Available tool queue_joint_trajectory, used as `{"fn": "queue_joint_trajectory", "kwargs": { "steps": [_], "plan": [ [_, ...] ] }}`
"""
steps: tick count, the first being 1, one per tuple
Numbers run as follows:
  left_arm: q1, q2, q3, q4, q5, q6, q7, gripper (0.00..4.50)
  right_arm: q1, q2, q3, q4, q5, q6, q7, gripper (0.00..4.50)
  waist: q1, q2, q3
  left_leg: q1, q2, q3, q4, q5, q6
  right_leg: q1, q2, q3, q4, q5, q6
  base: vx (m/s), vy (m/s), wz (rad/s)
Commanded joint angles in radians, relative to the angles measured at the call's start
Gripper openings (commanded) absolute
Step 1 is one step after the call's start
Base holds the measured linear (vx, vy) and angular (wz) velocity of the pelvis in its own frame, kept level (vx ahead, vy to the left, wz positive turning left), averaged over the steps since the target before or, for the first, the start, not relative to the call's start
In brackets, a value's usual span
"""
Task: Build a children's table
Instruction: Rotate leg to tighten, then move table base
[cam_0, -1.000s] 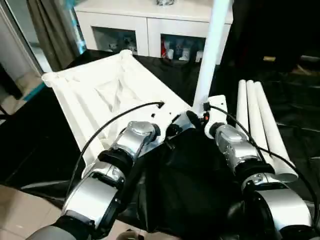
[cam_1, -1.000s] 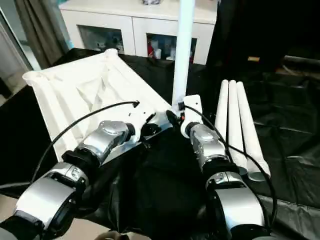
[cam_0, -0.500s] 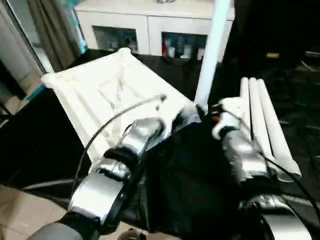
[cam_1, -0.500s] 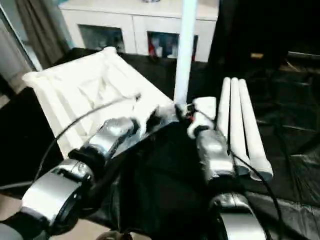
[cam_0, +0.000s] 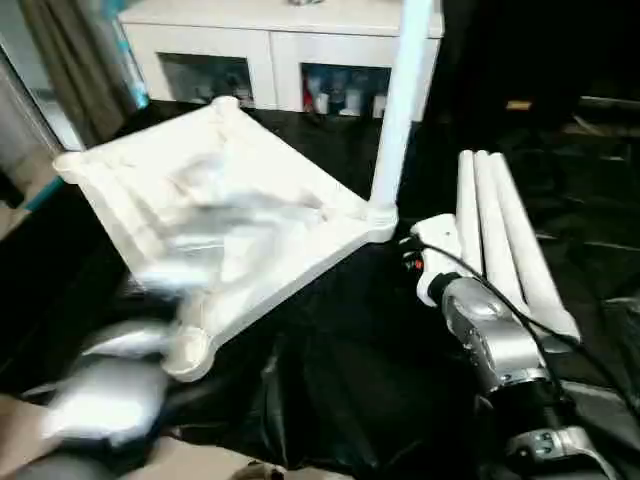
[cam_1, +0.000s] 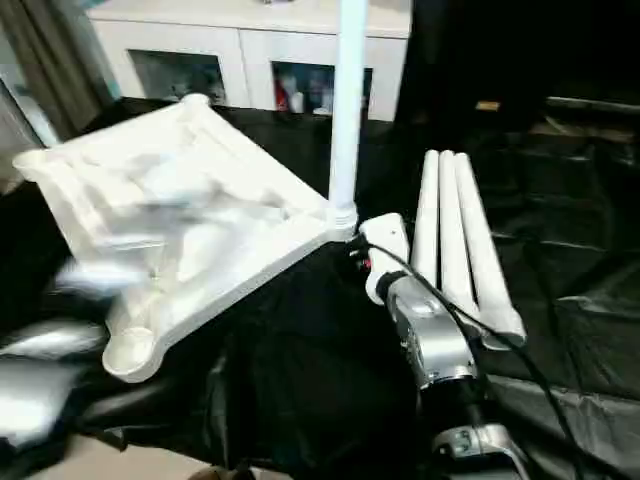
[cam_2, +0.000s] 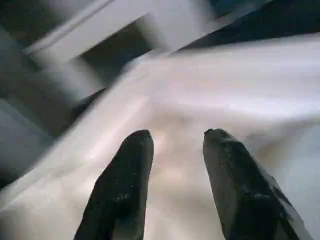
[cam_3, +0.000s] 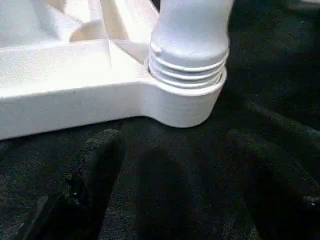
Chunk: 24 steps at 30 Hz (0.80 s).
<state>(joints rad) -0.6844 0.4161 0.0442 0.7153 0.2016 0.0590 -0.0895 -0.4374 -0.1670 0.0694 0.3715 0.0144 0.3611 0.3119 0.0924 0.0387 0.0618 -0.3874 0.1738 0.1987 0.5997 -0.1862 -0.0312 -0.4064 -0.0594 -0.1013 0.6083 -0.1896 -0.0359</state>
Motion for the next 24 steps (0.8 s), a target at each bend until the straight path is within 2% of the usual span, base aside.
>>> {"fn": "queue_joint_trajectory", "kwargs": {
  "steps": [1,2,3,6,7,8,9,10,12,13,15,17,19,22,24],
  "plan": [
    [0.069,0.033,0.051,-0.126,0.044,0.070,0.042,2.27,-0.020,-0.002,0.042,-0.041,-0.048,0.074,-0.016,3.67,-0.002,-0.005,-0.075,0.024,0.078,-0.042,-0.069,-0.113,0.041,0.045,-0.104,0.070,-0.065,-0.168,-0.153,0.000,0.000,0.00],
    [0.117,0.060,0.074,-0.180,0.053,0.118,0.036,2.35,-0.024,0.004,0.047,-0.044,-0.049,0.100,-0.018,3.67,-0.001,-0.004,-0.074,0.027,0.076,-0.039,-0.069,-0.123,0.037,0.042,-0.104,0.071,-0.069,-0.174,-0.153,0.000,0.000,0.00],
    [0.117,0.060,0.074,-0.180,0.053,0.118,0.036,2.49,-0.024,0.004,0.047,-0.044,-0.049,0.100,-0.018,3.67,0.002,-0.002,-0.076,0.032,0.078,-0.041,-0.068,-0.129,0.027,0.042,-0.108,0.072,-0.065,-0.169,-0.160,0.000,0.000,0.00],
    [0.250,0.132,0.113,-0.305,0.081,0.258,0.050,2.61,-0.036,0.033,0.051,-0.041,-0.027,0.126,-0.009,3.67,-0.003,-0.007,-0.070,0.025,0.074,-0.041,-0.073,-0.149,0.017,0.044,-0.105,0.074,-0.068,-0.177,-0.156,0.000,0.000,0.00],
    [0.299,0.158,0.119,-0.336,0.089,0.317,0.044,2.61,-0.037,0.048,0.055,-0.037,-0.009,0.130,0.009,3.67,-0.007,-0.006,-0.067,0.026,0.073,-0.041,-0.075,-0.177,0.010,0.041,-0.105,0.075,-0.071,-0.201,-0.153,0.000,0.000,0.00],
    [0.309,0.163,0.118,-0.341,0.090,0.333,0.036,2.61,-0.036,0.051,0.057,-0.036,-0.007,0.130,0.014,3.67,-0.006,-0.005,-0.067,0.030,0.073,-0.041,-0.075,-0.190,0.006,0.041,-0.105,0.076,-0.073,-0.212,-0.150,0.000,0.000,0.00],
    [0.327,0.169,0.113,-0.347,0.089,0.362,0.016,2.61,-0.035,0.055,0.064,-0.031,-0.004,0.130,0.022,3.67,-0.008,-0.018,-0.066,0.029,0.072,-0.040,-0.077,-0.195,0.006,0.041,-0.103,0.076,-0.076,-0.224,-0.147,0.000,0.000,0.00],
    [0.340,0.174,0.108,-0.349,0.086,0.382,-0.004,2.61,-0.035,0.057,0.071,-0.026,-0.005,0.131,0.027,3.67,-0.003,-0.010,-0.062,0.036,0.072,-0.041,-0.078,-0.227,-0.003,0.033,-0.105,0.078,-0.083,-0.277,-0.139,0.000,0.000,0.00],
    [0.385,0.182,0.085,-0.395,0.078,0.462,-0.085,2.61,-0.036,0.060,0.086,-0.015,-0.013,0.133,0.031,3.67,0.001,-0.014,-0.062,0.041,0.077,-0.043,-0.079,-0.235,-0.013,0.032,-0.110,0.080,-0.083,-0.289,-0.138,0.000,0.000,0.00],
    [0.397,0.185,0.076,-0.411,0.076,0.483,-0.111,2.61,-0.037,0.061,0.088,-0.012,-0.015,0.133,0.031,3.67,0.001,-0.011,-0.060,0.041,0.077,-0.044,-0.083,-0.249,-0.023,0.030,-0.107,0.081,-0.086,-0.301,-0.135,0.000,0.000,0.00],
    [0.417,0.182,0.066,-0.457,0.061,0.524,-0.151,2.61,-0.044,0.066,0.083,-0.004,-0.010,0.135,0.030,3.67,0.002,-0.011,-0.062,0.042,0.078,-0.045,-0.085,-0.262,-0.038,0.029,-0.106,0.083,-0.081,-0.273,-0.139,0.000,0.000,0.00],
    [0.443,0.180,0.018,-0.544,-0.023,0.563,-0.275,2.61,-0.065,0.080,0.069,0.026,-0.004,0.128,0.026,3.67,0.004,-0.012,-0.062,0.042,0.077,-0.046,-0.087,-0.270,-0.048,0.031,-0.107,0.083,-0.079,-0.244,-0.147,0.000,0.000,0.00],
    [0.455,0.186,-0.009,-0.578,-0.057,0.585,-0.334,2.61,-0.070,0.083,0.067,0.035,-0.005,0.126,0.025,3.67,0.006,-0.015,-0.062,0.040,0.074,-0.045,-0.087,-0.279,-0.057,0.034,-0.108,0.084,-0.076,-0.229,-0.156,0.000,0.000,0.00],
    [0.481,0.206,-0.063,-0.647,-0.094,0.616,-0.436,2.61,-0.077,0.082,0.067,0.042,-0.004,0.126,0.027,3.67,0.006,-0.019,-0.065,0.032,0.071,-0.044,-0.085,-0.234,-0.044,0.043,-0.109,0.084,-0.068,-0.185,-0.158,0.000,0.000,0.00],
    [0.487,0.201,-0.077,-0.682,-0.116,0.623,-0.497,2.61,-0.080,0.076,0.069,0.042,-0.002,0.126,0.030,3.67,0.007,-0.024,-0.067,0.032,0.071,-0.042,-0.081,-0.194,-0.031,0.046,-0.110,0.084,-0.065,-0.159,-0.164,0.000,0.000,0.00]
  ]
}}
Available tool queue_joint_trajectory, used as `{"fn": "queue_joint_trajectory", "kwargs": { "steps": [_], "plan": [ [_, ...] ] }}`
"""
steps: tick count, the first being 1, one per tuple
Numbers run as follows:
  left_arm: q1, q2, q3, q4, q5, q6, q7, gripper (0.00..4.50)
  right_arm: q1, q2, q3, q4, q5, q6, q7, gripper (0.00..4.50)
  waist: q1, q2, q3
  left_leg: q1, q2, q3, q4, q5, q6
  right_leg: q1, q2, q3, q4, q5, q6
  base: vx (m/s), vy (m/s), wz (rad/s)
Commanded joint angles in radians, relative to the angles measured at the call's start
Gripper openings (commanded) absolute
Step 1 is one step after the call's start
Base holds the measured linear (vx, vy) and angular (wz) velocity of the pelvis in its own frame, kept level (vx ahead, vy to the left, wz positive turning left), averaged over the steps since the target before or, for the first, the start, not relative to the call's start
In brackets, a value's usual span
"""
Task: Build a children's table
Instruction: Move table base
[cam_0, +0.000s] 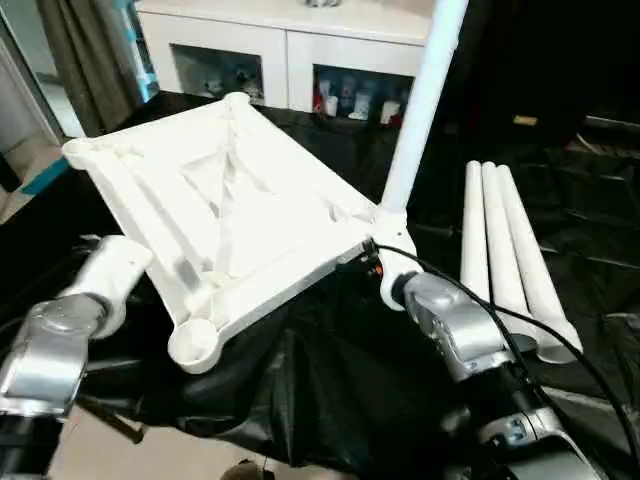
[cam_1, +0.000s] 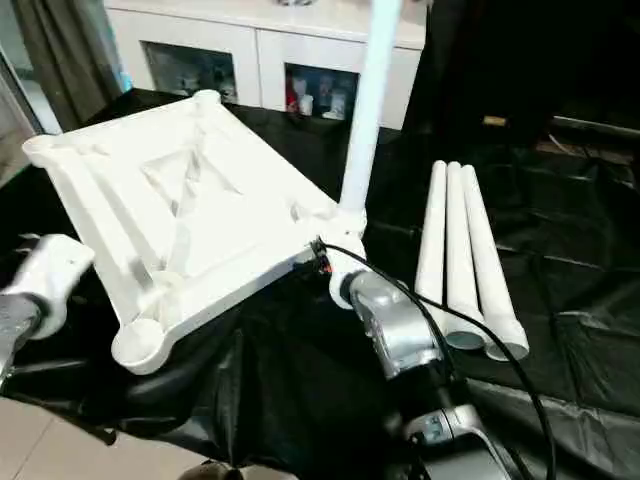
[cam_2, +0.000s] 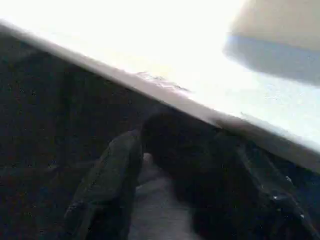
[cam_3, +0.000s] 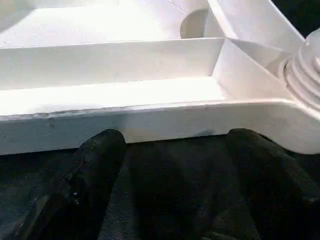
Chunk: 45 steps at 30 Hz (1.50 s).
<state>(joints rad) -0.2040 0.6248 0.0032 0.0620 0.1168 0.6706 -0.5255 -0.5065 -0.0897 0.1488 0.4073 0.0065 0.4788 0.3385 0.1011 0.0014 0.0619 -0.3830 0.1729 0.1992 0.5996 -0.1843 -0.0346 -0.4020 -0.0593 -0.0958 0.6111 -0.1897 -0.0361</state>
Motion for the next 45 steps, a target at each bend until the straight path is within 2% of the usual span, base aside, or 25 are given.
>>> {"fn": "queue_joint_trajectory", "kwargs": {
  "steps": [1,3,4,5,6,7,9,10,14,17,18,19,20,21,23,25,29,31,32,34,36,38,41,45],
  "plan": [
    [0.008,-0.017,-0.048,-0.038,-0.057,-0.040,-0.109,2.61,-0.010,-0.007,-0.014,-0.001,0.008,0.012,0.004,3.67,0.000,0.012,-0.066,0.030,0.071,-0.039,-0.079,-0.187,-0.021,0.038,-0.106,0.078,-0.070,-0.156,-0.166,0.000,0.000,0.00],
    [0.011,-0.026,-0.063,-0.046,-0.086,-0.105,-0.159,2.61,-0.008,-0.013,-0.023,-0.010,0.011,0.025,0.000,3.67,0.005,0.015,-0.066,0.030,0.071,-0.040,-0.080,-0.189,-0.020,0.040,-0.107,0.078,-0.072,-0.178,-0.159,0.000,0.000,0.00],
    [0.019,-0.030,-0.077,-0.057,-0.111,-0.140,-0.199,2.61,-0.006,-0.015,-0.043,-0.021,0.020,0.045,-0.011,3.67,0.006,0.011,-0.066,0.030,0.072,-0.040,-0.082,-0.194,-0.023,0.040,-0.106,0.078,-0.072,-0.186,-0.155,0.000,0.000,0.00],
    [0.022,-0.039,-0.097,-0.059,-0.137,-0.156,-0.240,2.61,-0.005,-0.017,-0.078,-0.036,0.040,0.070,-0.027,3.67,0.009,0.012,-0.065,0.032,0.072,-0.041,-0.082,-0.198,-0.024,0.039,-0.107,0.079,-0.073,-0.193,-0.153,0.000,0.000,0.00],
    [0.022,-0.039,-0.097,-0.059,-0.137,-0.156,-0.240,2.61,-0.005,-0.017,-0.078,-0.036,0.040,0.070,-0.027,3.67,0.010,0.012,-0.065,0.036,0.074,-0.040,-0.083,-0.212,-0.030,0.036,-0.108,0.080,-0.075,-0.207,-0.149,0.000,0.000,0.00],
    [0.008,-0.053,-0.122,-0.034,-0.133,-0.163,-0.244,2.61,0.005,-0.026,-0.101,-0.076,0.056,0.093,-0.024,3.67,0.008,0.014,-0.064,0.038,0.073,-0.038,-0.085,-0.226,-0.040,0.034,-0.103,0.080,-0.074,-0.207,-0.144,0.000,0.000,0.00],
    [-0.011,-0.073,-0.144,-0.007,-0.126,-0.173,-0.239,2.61,0.021,-0.040,-0.117,-0.131,0.071,0.113,-0.013,3.67,0.009,0.012,-0.064,0.038,0.072,-0.038,-0.086,-0.231,-0.042,0.035,-0.101,0.080,-0.075,-0.207,-0.126,0.000,0.000,0.00],
    [-0.036,-0.101,-0.162,0.016,-0.111,-0.197,-0.231,2.61,0.039,-0.060,-0.129,-0.192,0.084,0.134,0.002,3.67,0.008,0.008,-0.062,0.036,0.070,-0.039,-0.087,-0.234,-0.039,0.040,-0.102,0.080,-0.077,-0.224,-0.116,0.000,0.000,0.00],
    [-0.080,-0.160,-0.198,0.064,-0.091,-0.255,-0.221,2.61,0.067,-0.102,-0.153,-0.300,0.100,0.178,0.024,3.67,0.014,0.003,-0.066,0.037,0.073,-0.039,-0.083,-0.207,-0.031,0.041,-0.106,0.081,-0.082,-0.245,-0.096,0.000,0.000,0.00],
    [-0.095,-0.183,-0.211,0.080,-0.092,-0.276,-0.213,2.61,0.071,-0.114,-0.161,-0.330,0.107,0.194,0.029,3.67,0.013,0.001,-0.068,0.030,0.073,-0.041,-0.083,-0.186,-0.028,0.046,-0.109,0.079,-0.076,-0.224,-0.106,0.000,0.000,0.00],
    [-0.118,-0.222,-0.232,0.113,-0.097,-0.311,-0.204,2.61,0.074,-0.130,-0.172,-0.377,0.118,0.230,0.029,3.67,0.009,-0.002,-0.068,0.026,0.071,-0.040,-0.082,-0.176,-0.022,0.048,-0.106,0.078,-0.075,-0.210,-0.109,0.000,0.000,0.00],
    [-0.126,-0.235,-0.238,0.126,-0.096,-0.321,-0.201,2.61,0.073,-0.134,-0.175,-0.390,0.120,0.243,0.028,3.67,0.012,-0.004,-0.071,0.030,0.070,-0.037,-0.077,-0.166,-0.016,0.047,-0.107,0.079,-0.076,-0.200,-0.110,0.000,0.000,0.00],
    [-0.145,-0.266,-0.253,0.163,-0.088,-0.347,-0.191,2.61,0.070,-0.149,-0.173,-0.420,0.112,0.288,0.015,3.67,0.011,-0.004,-0.071,0.026,0.069,-0.038,-0.076,-0.150,-0.011,0.050,-0.107,0.078,-0.074,-0.189,-0.114,0.000,0.000,0.00],
    [-0.158,-0.285,-0.259,0.186,-0.081,-0.362,-0.182,2.61,0.065,-0.161,-0.164,-0.432,0.094,0.318,0.002,3.67,0.012,-0.007,-0.070,0.027,0.068,-0.037,-0.076,-0.145,-0.008,0.049,-0.104,0.078,-0.076,-0.192,-0.111,0.000,0.000,0.00],
    [-0.175,-0.311,-0.264,0.216,-0.073,-0.385,-0.169,2.61,0.054,-0.172,-0.153,-0.446,0.072,0.375,-0.015,3.67,0.014,-0.007,-0.072,0.027,0.069,-0.038,-0.075,-0.135,-0.007,0.050,-0.106,0.077,-0.074,-0.190,-0.109,0.000,0.000,0.00],
    [-0.184,-0.337,-0.265,0.217,-0.093,-0.384,-0.184,2.61,0.036,-0.164,-0.170,-0.457,0.073,0.428,-0.042,3.67,0.012,-0.009,-0.075,0.025,0.068,-0.039,-0.073,-0.114,-0.003,0.053,-0.107,0.076,-0.071,-0.163,-0.119,0.000,0.000,0.00],
    [-0.173,-0.311,-0.258,0.153,-0.118,-0.365,-0.216,2.68,0.007,-0.087,-0.314,-0.465,0.143,0.481,-0.140,4.01,0.010,-0.009,-0.076,0.024,0.070,-0.038,-0.071,-0.103,0.005,0.052,-0.111,0.077,-0.068,-0.147,-0.133,0.000,0.000,0.00],
    [-0.173,-0.287,-0.230,0.116,-0.135,-0.344,-0.225,2.68,-0.007,-0.075,-0.348,-0.474,0.139,0.514,-0.178,4.04,0.008,-0.006,-0.076,0.027,0.069,-0.037,-0.072,-0.102,-0.004,0.050,-0.105,0.075,-0.064,-0.145,-0.139,0.000,0.000,0.00],
    [-0.173,-0.271,-0.201,0.084,-0.157,-0.318,-0.232,2.68,-0.016,-0.071,-0.364,-0.480,0.130,0.548,-0.195,4.27,0.008,-0.004,-0.074,0.029,0.069,-0.037,-0.073,-0.105,-0.009,0.048,-0.103,0.074,-0.065,-0.149,-0.137,0.000,0.000,0.00],
    [-0.171,-0.263,-0.182,0.063,-0.173,-0.298,-0.237,2.68,-0.018,-0.070,-0.370,-0.485,0.122,0.567,-0.205,4.43,0.007,-0.001,-0.073,0.031,0.068,-0.035,-0.074,-0.113,-0.022,0.047,-0.101,0.073,-0.064,-0.152,-0.138,0.000,0.000,0.00],
    [-0.157,-0.237,-0.153,0.004,-0.202,-0.260,-0.267,2.68,-0.029,-0.071,-0.378,-0.498,0.096,0.654,-0.222,4.47,0.007,-0.005,-0.072,0.031,0.067,-0.035,-0.074,-0.120,-0.029,0.049,-0.102,0.074,-0.064,-0.161,-0.131,0.000,0.000,0.00],
    [-0.137,-0.204,-0.140,-0.072,-0.257,-0.203,-0.323,2.68,-0.041,-0.065,-0.398,-0.513,0.090,0.722,-0.241,4.47,0.008,0.000,-0.073,0.033,0.068,-0.037,-0.075,-0.107,-0.035,0.048,-0.103,0.075,-0.059,-0.151,-0.133,0.000,0.000,0.00],
    [-0.116,-0.171,-0.140,-0.154,-0.316,-0.155,-0.370,2.68,-0.050,-0.079,-0.406,-0.521,0.103,0.772,-0.265,4.47,0.008,0.004,-0.073,0.034,0.065,-0.035,-0.075,-0.119,-0.050,0.046,-0.100,0.075,-0.059,-0.152,-0.128,0.000,0.000,0.00],
    [-0.091,-0.139,-0.156,-0.232,-0.345,-0.139,-0.414,2.68,-0.040,-0.077,-0.420,-0.539,0.098,0.823,-0.291,4.47,0.007,0.006,-0.070,0.034,0.064,-0.035,-0.077,-0.146,-0.065,0.045,-0.099,0.076,-0.065,-0.185,-0.109,0.000,0.000,0.00]
  ]
}}
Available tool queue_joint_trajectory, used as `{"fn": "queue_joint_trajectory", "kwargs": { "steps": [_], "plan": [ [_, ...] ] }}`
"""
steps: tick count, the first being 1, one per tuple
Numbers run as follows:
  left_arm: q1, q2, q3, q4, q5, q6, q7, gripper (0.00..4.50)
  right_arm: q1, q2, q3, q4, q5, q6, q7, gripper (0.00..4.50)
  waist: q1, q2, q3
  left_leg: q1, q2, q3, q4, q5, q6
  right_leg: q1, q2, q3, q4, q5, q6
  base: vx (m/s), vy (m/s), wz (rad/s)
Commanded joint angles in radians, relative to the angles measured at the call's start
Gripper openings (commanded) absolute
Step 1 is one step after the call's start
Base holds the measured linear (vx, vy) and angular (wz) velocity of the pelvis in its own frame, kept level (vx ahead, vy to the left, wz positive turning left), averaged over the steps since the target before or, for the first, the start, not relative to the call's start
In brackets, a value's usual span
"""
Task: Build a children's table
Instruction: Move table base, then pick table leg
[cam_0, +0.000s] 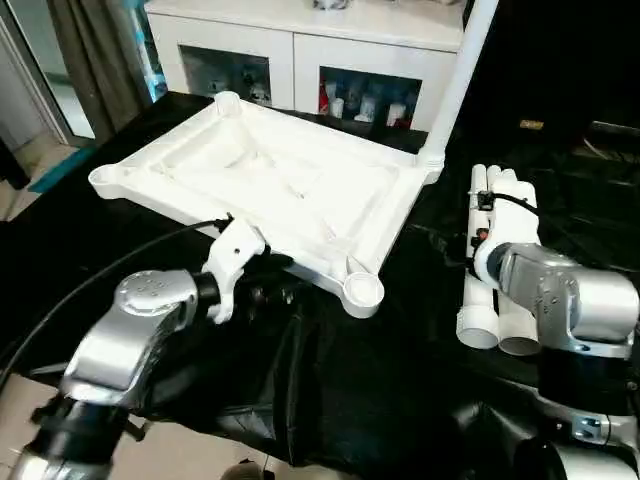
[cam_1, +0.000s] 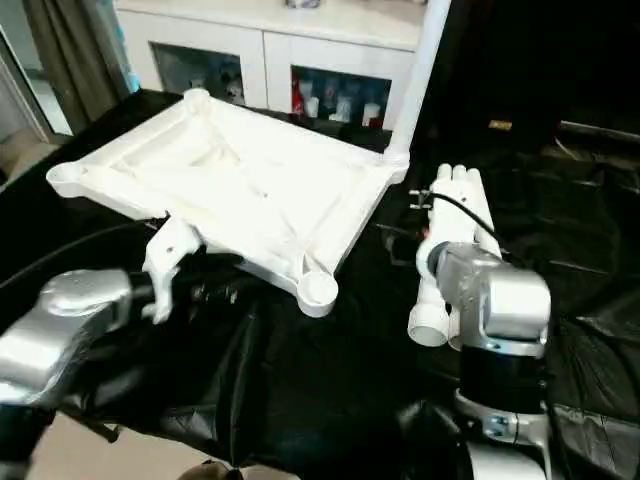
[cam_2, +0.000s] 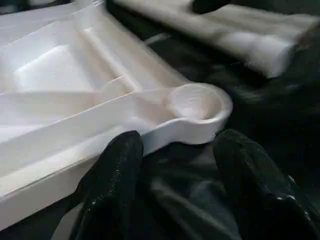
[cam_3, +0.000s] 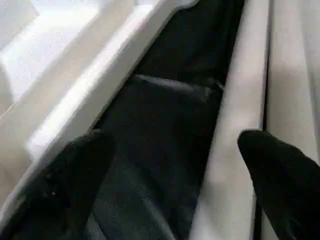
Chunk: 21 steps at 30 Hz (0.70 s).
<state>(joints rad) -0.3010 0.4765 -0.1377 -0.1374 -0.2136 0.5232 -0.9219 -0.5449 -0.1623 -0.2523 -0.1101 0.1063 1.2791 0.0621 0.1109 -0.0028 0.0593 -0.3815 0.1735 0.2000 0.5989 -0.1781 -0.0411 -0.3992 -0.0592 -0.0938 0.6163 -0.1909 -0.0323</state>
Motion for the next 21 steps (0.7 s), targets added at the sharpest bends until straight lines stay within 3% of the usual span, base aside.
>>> {"fn": "queue_joint_trajectory", "kwargs": {
  "steps": [1,7,14,20,21],
  "plan": [
    [0.017,0.017,-0.022,-0.061,-0.022,0.021,-0.030,2.68,0.009,0.002,-0.032,-0.034,-0.010,0.027,-0.022,4.47,-0.002,0.011,-0.066,0.033,0.062,-0.037,-0.077,-0.163,-0.062,0.043,-0.099,0.074,-0.072,-0.204,-0.105,0.000,0.000,0.00],
    [0.016,0.040,-0.040,-0.120,-0.050,0.086,-0.041,2.68,0.050,-0.005,-0.034,-0.035,-0.004,0.082,-0.012,4.47,-0.004,0.014,-0.065,0.035,0.061,-0.038,-0.079,-0.184,-0.078,0.043,-0.096,0.074,-0.076,-0.225,-0.085,0.000,0.000,0.00],
    [0.012,0.049,-0.043,-0.128,-0.054,0.101,-0.038,2.68,0.062,0.000,-0.043,-0.041,-0.006,0.069,-0.027,4.47,-0.005,0.012,-0.066,0.032,0.059,-0.039,-0.077,-0.176,-0.074,0.046,-0.097,0.075,-0.076,-0.236,-0.084,0.000,0.000,0.00],
    [0.013,0.055,-0.052,-0.129,-0.051,0.106,-0.030,2.68,0.064,-0.008,-0.040,-0.017,0.005,0.067,-0.013,4.47,-0.011,0.015,-0.064,0.038,0.059,-0.040,-0.078,-0.202,-0.078,0.044,-0.095,0.074,-0.080,-0.275,-0.077,0.000,0.000,0.00],
    [0.013,0.056,-0.053,-0.127,-0.051,0.104,-0.028,2.68,0.064,-0.005,-0.042,-0.006,0.014,0.069,-0.005,4.47,-0.011,0.010,-0.064,0.039,0.059,-0.040,-0.078,-0.201,-0.075,0.043,-0.096,0.074,-0.081,-0.279,-0.078,0.000,0.000,0.00]
  ]
}}
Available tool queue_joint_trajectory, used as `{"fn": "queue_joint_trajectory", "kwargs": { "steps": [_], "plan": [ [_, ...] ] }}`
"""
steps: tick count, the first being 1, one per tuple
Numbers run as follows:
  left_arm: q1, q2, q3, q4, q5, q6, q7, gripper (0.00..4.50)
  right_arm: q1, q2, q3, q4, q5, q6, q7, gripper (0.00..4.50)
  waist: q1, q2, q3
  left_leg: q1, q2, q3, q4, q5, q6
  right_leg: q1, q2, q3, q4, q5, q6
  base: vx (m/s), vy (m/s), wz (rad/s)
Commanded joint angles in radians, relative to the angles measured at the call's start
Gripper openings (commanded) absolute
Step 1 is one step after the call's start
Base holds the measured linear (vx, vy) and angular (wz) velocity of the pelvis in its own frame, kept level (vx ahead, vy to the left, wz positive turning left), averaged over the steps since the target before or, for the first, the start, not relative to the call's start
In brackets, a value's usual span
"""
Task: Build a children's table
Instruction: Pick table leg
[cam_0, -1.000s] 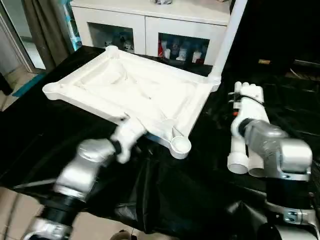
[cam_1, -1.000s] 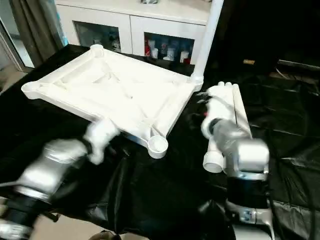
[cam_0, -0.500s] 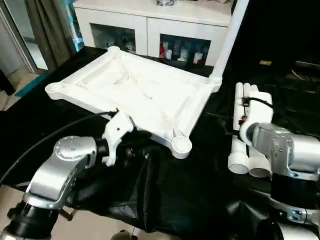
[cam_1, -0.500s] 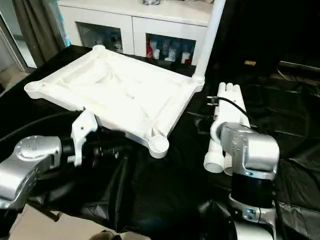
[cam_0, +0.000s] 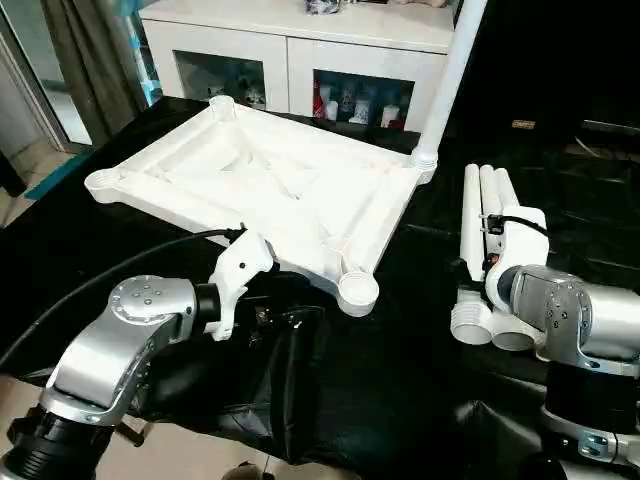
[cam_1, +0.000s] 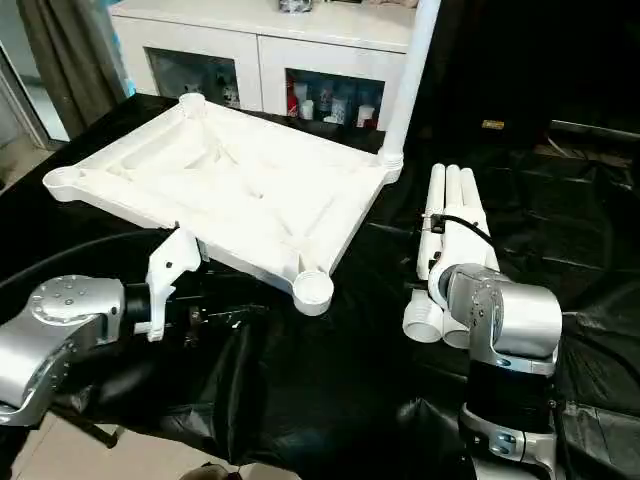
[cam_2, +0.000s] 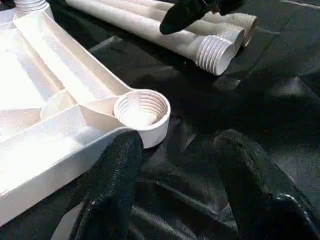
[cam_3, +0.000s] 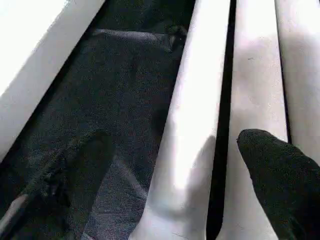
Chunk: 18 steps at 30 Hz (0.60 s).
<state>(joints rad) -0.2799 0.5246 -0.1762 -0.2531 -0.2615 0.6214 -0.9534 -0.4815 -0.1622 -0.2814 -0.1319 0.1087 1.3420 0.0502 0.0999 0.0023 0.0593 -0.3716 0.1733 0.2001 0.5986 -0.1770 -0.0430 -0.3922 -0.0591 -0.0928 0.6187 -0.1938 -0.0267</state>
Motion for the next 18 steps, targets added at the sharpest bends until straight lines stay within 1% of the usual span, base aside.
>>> {"fn": "queue_joint_trajectory", "kwargs": {
  "steps": [1,3,4,5,7,8,10,11,12,15,18],
  "plan": [
    [-0.008,0.008,-0.014,-0.010,-0.003,0.004,0.005,2.68,0.003,-0.006,-0.008,0.023,0.014,0.001,0.012,4.47,-0.002,0.007,-0.062,0.031,0.060,-0.040,-0.078,-0.213,-0.074,0.035,-0.097,0.073,-0.086,-0.291,-0.086,0.000,0.000,0.00],
    [-0.007,0.008,-0.014,-0.011,-0.003,0.004,0.006,2.68,0.009,-0.007,-0.001,0.028,0.021,-0.008,0.022,4.47,-0.002,0.007,-0.060,0.032,0.059,-0.039,-0.078,-0.227,-0.076,0.034,-0.097,0.073,-0.089,-0.310,-0.085,0.000,0.000,0.00],
    [-0.005,0.008,-0.015,-0.013,-0.003,0.004,0.010,2.68,0.014,-0.003,0.000,0.033,0.028,-0.006,0.029,4.47,-0.001,0.000,-0.061,0.032,0.060,-0.040,-0.079,-0.224,-0.072,0.037,-0.100,0.073,-0.088,-0.321,-0.083,0.000,0.000,0.00],
    [-0.004,0.008,-0.015,-0.013,-0.003,0.004,0.012,2.68,0.015,-0.002,0.000,0.034,0.028,-0.007,0.029,4.47,-0.001,0.002,-0.061,0.032,0.060,-0.040,-0.079,-0.223,-0.071,0.036,-0.100,0.074,-0.089,-0.325,-0.082,0.000,0.000,0.00],
    [-0.003,0.009,-0.015,-0.015,-0.004,0.004,0.015,2.68,0.016,-0.001,-0.001,0.045,0.028,-0.008,0.029,4.47,-0.001,0.003,-0.061,0.032,0.060,-0.040,-0.079,-0.219,-0.071,0.035,-0.099,0.073,-0.090,-0.327,-0.077,0.000,0.000,0.00],
    [0.000,0.010,-0.015,-0.016,-0.003,0.004,0.016,2.68,0.017,-0.002,-0.001,0.054,0.027,-0.008,0.029,4.47,0.000,-0.003,-0.062,0.031,0.060,-0.039,-0.079,-0.204,-0.066,0.037,-0.101,0.074,-0.088,-0.328,-0.077,0.000,0.000,0.00],
    [0.002,0.010,-0.015,-0.018,-0.004,0.004,0.017,2.68,0.016,-0.001,-0.004,0.060,0.028,-0.005,0.029,4.47,-0.001,-0.002,-0.061,0.030,0.060,-0.039,-0.079,-0.202,-0.066,0.036,-0.100,0.074,-0.089,-0.325,-0.077,0.000,0.000,0.00],
    [0.004,0.011,-0.014,-0.020,-0.003,0.005,0.019,2.68,0.014,-0.001,-0.005,0.069,0.032,-0.003,0.032,4.47,-0.002,-0.006,-0.061,0.030,0.060,-0.039,-0.079,-0.200,-0.065,0.037,-0.099,0.073,-0.089,-0.325,-0.076,0.000,0.000,0.00],
    [0.005,0.011,-0.014,-0.020,-0.003,0.005,0.020,2.68,0.014,0.000,-0.006,0.070,0.033,-0.003,0.033,4.47,-0.001,-0.003,-0.062,0.030,0.060,-0.039,-0.078,-0.196,-0.064,0.036,-0.100,0.074,-0.088,-0.321,-0.076,0.000,0.000,0.00],
    [0.005,0.014,-0.012,-0.021,-0.005,0.004,0.022,2.68,0.007,0.010,-0.013,0.081,0.054,-0.004,0.052,4.47,-0.001,-0.004,-0.063,0.029,0.060,-0.039,-0.078,-0.189,-0.061,0.038,-0.099,0.074,-0.085,-0.303,-0.077,0.000,0.000,0.00],
    [0.001,0.016,-0.011,-0.022,-0.011,0.008,0.018,2.68,0.003,0.017,-0.008,0.093,0.063,0.005,0.061,4.47,-0.001,-0.003,-0.062,0.029,0.060,-0.039,-0.078,-0.190,-0.059,0.037,-0.100,0.074,-0.087,-0.308,-0.082,0.000,0.000,0.00]
  ]
}}
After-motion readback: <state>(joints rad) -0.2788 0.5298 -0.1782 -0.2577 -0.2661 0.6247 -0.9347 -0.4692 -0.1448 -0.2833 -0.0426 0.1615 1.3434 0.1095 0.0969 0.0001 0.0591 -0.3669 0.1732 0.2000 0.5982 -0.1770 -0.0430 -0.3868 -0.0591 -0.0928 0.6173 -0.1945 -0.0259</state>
